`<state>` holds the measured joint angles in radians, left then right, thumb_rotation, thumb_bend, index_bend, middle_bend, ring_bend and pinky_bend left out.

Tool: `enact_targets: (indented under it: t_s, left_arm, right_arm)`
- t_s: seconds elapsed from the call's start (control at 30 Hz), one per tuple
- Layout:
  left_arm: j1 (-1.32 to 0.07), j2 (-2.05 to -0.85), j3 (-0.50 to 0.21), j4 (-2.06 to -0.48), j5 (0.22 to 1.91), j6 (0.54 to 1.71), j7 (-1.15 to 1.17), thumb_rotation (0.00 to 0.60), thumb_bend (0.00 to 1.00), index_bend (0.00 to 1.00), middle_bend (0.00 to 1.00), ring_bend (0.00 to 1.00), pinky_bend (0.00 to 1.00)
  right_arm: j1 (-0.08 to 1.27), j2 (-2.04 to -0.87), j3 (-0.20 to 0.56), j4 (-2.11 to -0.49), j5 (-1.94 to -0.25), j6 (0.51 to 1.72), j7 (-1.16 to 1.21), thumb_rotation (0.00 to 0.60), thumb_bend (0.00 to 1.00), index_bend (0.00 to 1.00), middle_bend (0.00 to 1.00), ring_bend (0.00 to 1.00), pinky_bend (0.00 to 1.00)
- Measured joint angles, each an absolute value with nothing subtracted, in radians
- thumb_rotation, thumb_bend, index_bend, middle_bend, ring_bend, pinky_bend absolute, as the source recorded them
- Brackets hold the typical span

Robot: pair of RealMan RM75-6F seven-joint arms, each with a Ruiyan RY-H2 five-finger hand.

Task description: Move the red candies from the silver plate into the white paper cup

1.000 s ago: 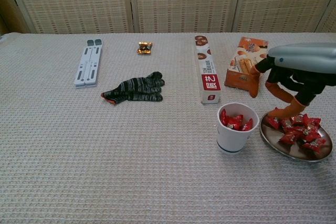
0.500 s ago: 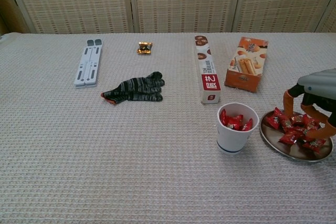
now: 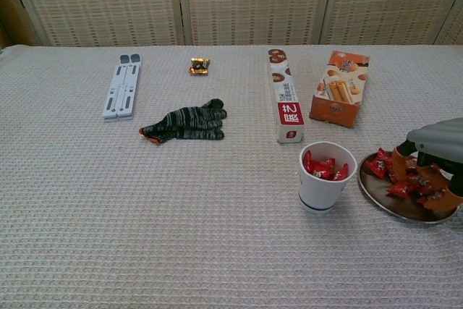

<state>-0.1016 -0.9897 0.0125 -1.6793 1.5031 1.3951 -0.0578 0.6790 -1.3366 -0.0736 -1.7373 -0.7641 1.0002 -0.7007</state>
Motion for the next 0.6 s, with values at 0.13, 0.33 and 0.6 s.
enact_targets:
  t_s: [0.13, 0.33, 0.6]
  left_arm:
    - [-0.102, -0.99, 0.012, -1.679, 1.503, 1.394, -0.057, 0.6, 0.64, 0.31, 0.4, 0.31, 0.24]
    - [-0.102, -0.99, 0.012, -1.679, 1.502, 1.394, -0.058, 0.6, 0.64, 0.31, 0.4, 0.31, 0.24]
    - [-0.102, -0.99, 0.013, -1.679, 1.503, 1.393, -0.057, 0.6, 0.64, 0.31, 0.4, 0.31, 0.24]
  right_arm:
    - [0.679, -1.344, -0.073, -1.725, -0.762, 0.997, -0.698, 0.6, 0.17, 0.43, 0.77, 0.81, 1.0]
    - [0.673, -1.354, -0.072, -1.713, -0.771, 0.997, -0.684, 0.6, 0.17, 0.57, 0.77, 0.81, 1.0]
    - [0.664, -1.359, -0.072, -1.711, -0.784, 1.009, -0.679, 0.6, 0.18, 0.67, 0.77, 0.81, 1.0]
